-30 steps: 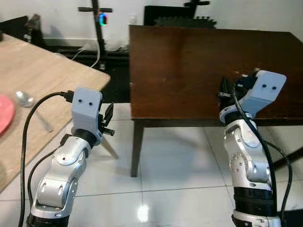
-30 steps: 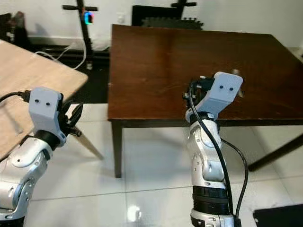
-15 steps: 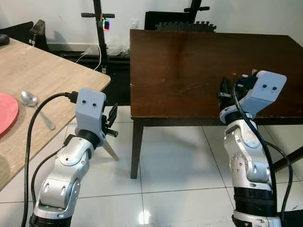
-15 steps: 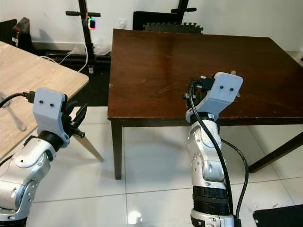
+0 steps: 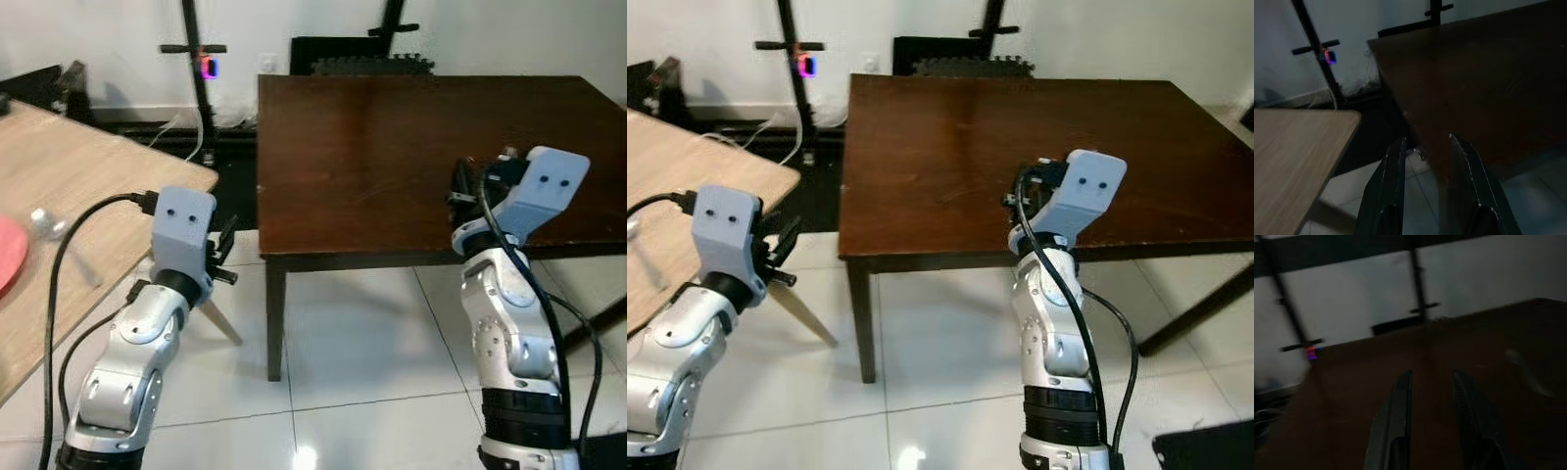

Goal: Setting the table

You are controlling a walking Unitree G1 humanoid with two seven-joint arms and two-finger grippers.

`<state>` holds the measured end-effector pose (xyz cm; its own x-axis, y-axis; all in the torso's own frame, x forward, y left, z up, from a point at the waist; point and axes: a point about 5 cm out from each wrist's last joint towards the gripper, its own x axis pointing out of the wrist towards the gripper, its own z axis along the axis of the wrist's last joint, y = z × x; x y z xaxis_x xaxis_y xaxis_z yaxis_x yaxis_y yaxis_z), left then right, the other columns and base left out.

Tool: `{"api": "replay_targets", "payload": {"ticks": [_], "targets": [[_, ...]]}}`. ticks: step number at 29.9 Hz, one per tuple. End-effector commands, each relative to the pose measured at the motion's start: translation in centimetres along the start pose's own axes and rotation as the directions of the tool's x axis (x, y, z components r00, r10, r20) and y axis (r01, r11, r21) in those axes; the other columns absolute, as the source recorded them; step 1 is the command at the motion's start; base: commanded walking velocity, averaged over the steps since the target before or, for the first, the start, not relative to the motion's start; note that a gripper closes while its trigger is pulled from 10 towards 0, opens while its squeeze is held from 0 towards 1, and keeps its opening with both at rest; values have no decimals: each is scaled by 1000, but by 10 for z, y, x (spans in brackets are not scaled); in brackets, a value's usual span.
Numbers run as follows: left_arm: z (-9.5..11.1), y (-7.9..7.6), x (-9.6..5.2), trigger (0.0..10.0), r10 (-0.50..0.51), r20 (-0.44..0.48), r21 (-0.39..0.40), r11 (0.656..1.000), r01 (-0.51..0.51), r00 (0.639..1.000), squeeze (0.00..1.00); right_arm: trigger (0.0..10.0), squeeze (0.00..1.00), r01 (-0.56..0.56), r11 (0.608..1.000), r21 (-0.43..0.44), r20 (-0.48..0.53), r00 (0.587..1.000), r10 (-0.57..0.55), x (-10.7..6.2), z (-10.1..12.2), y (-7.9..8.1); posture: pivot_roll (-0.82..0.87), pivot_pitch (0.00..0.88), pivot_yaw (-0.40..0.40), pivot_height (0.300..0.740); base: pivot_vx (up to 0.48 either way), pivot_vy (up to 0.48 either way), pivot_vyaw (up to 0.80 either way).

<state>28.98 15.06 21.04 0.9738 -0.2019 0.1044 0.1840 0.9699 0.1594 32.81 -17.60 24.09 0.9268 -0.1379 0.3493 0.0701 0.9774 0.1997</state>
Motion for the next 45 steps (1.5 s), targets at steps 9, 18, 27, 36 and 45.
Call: {"api": "replay_targets", "payload": {"ticks": [9, 18, 27, 36, 45], "targets": [[0, -10, 0, 10000, -70, 5, -27, 997, 70, 998, 0, 10000, 0, 37, 999, -4, -5, 999, -37, -1, -1, -8, 79, 62, 26, 740, 297, 0, -791], [-1, -17, -1, 10000, -126, 2, -34, 991, 126, 992, 0, 10000, 0, 51, 999, 9, -6, 999, -51, -1, -1, -10, 76, 59, 29, 740, 0, 0, -747], [-1, -17, -1, 10000, -132, 5, -25, 991, 132, 991, 0, 10000, 0, 50, 999, 4, -6, 999, -50, -1, 0, -10, 74, 60, 30, 740, 0, 0, -733], [-3, -12, 0, 10000, -94, -7, -6, 996, 94, 996, 0, 10000, 0, 42, 999, -14, -4, 999, -43, -1, 0, -10, 73, 62, 29, 740, 365, 0, -251], [-3, -12, 0, 10000, -94, -5, -9, 996, 94, 996, 0, 10000, 0, 40, 999, -14, -10, 999, -40, -2, -1, -9, 73, 67, 28, 740, 480, 0, 0]]}}
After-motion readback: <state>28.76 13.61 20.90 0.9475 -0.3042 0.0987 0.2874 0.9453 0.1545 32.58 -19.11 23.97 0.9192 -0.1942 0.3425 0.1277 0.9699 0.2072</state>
